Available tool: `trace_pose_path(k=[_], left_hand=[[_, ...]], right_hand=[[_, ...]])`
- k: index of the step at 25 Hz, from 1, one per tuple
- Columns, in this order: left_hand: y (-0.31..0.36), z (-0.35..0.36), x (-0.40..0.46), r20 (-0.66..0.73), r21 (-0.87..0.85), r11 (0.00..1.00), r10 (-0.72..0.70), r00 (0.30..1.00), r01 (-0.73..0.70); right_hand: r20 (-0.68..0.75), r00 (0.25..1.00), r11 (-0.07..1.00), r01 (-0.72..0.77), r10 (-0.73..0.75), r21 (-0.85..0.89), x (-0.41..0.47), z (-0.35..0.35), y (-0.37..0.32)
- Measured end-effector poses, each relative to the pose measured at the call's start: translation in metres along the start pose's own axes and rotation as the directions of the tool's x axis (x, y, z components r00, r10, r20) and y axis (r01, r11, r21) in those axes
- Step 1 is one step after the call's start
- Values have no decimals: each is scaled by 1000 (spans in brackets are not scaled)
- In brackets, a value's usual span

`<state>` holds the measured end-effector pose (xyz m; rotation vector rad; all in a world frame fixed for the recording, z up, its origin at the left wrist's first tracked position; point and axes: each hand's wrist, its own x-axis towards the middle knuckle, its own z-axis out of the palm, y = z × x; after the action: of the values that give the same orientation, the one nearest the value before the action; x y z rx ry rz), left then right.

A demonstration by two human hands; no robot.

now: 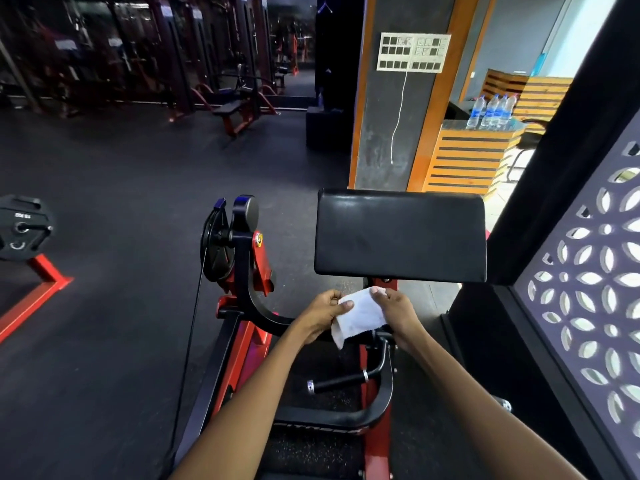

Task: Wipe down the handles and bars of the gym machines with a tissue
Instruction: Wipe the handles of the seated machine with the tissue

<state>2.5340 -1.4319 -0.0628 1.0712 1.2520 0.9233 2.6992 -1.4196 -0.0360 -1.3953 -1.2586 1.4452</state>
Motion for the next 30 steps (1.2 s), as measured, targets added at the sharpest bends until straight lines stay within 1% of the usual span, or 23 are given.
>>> trace_pose_path(k=[1, 2, 3, 4, 5, 6, 7, 8, 9, 11, 12, 14, 15, 16, 18, 19, 20, 22, 23, 24, 25, 28, 30], left_hand=[[1, -4, 0, 27, 31, 999, -16, 1000, 15], [3, -7, -2, 68, 92, 995, -40, 997, 34], [4, -9, -3, 101, 139, 989, -71, 992, 57], [6, -8, -3, 121, 120, 990, -94, 988, 79], [8, -5, -3, 118, 32, 996, -90, 989, 87], [9, -1, -2, 94, -83, 994, -59, 994, 67], [11, 4, -1, 44, -169, 985, -27, 999, 34], [13, 8, 0, -22, -198, 980, -12, 1000, 8], [13, 12, 1, -79, -202, 979, -15, 997, -1], [12, 15, 2, -171, -255, 967, -65, 983, 20], [13, 15, 3, -192, -327, 944, -102, 976, 35], [11, 11, 2, -209, -514, 856, -188, 960, 56], [11, 8, 1, -184, -581, 810, -229, 956, 82], [10, 5, 0, -122, -617, 776, -260, 958, 132], [9, 4, -6, 7, -610, 754, -301, 954, 243], [7, 6, -6, 27, -590, 763, -307, 951, 263], [5, 7, -4, -2, -585, 773, -303, 953, 244], [5, 8, -1, -154, -619, 780, -243, 958, 98], [7, 7, 0, -193, -638, 768, -229, 954, 55], [9, 6, -2, -171, -654, 754, -217, 961, 54], [10, 4, -4, -115, -651, 755, -206, 972, 83], [5, 1, -8, 3, -565, 810, -188, 982, 157], [2, 2, -5, -43, -515, 847, -181, 983, 134]], right_hand=[[38, 999, 1000, -25, 24, 10, 1, -3, -6], [78, 996, 996, -56, 50, 76, 5, -8, -9], [139, 986, 968, -121, 92, 218, 5, -11, -12], [210, 970, 892, -203, 125, 403, 5, -14, -13], [285, 949, 783, -278, 135, 557, 4, -15, -13], [348, 929, 719, -328, 127, 613, 3, -15, -11], [386, 912, 724, -358, 138, 589, 0, -12, -7], [395, 903, 757, -374, 167, 536, -3, -9, -3], [369, 906, 782, -381, 208, 494, -3, -5, 2], [270, 925, 780, -373, 268, 503, 0, -3, 6], [220, 933, 775, -359, 285, 520, 3, -4, 6], [166, 947, 790, -322, 277, 522, 7, -7, 4], [158, 953, 827, -301, 256, 475, 7, -8, 3], [154, 960, 871, -276, 232, 406, 7, -8, 3], [177, 971, 948, -202, 161, 246, 6, -6, -1], [192, 973, 971, -162, 128, 175, 5, -6, -3], [188, 977, 983, -129, 104, 130, 5, -7, -5], [132, 989, 984, -94, 74, 153, 7, -8, -6], [107, 992, 975, -93, 72, 201, 10, -10, -4], [94, 993, 966, -96, 75, 242, 13, -11, 0], [96, 992, 958, -103, 79, 268, 16, -12, 2], [112, 992, 950, -94, 63, 299, 20, -15, 4], [81, 995, 963, -81, 62, 258, 23, -18, 3]])
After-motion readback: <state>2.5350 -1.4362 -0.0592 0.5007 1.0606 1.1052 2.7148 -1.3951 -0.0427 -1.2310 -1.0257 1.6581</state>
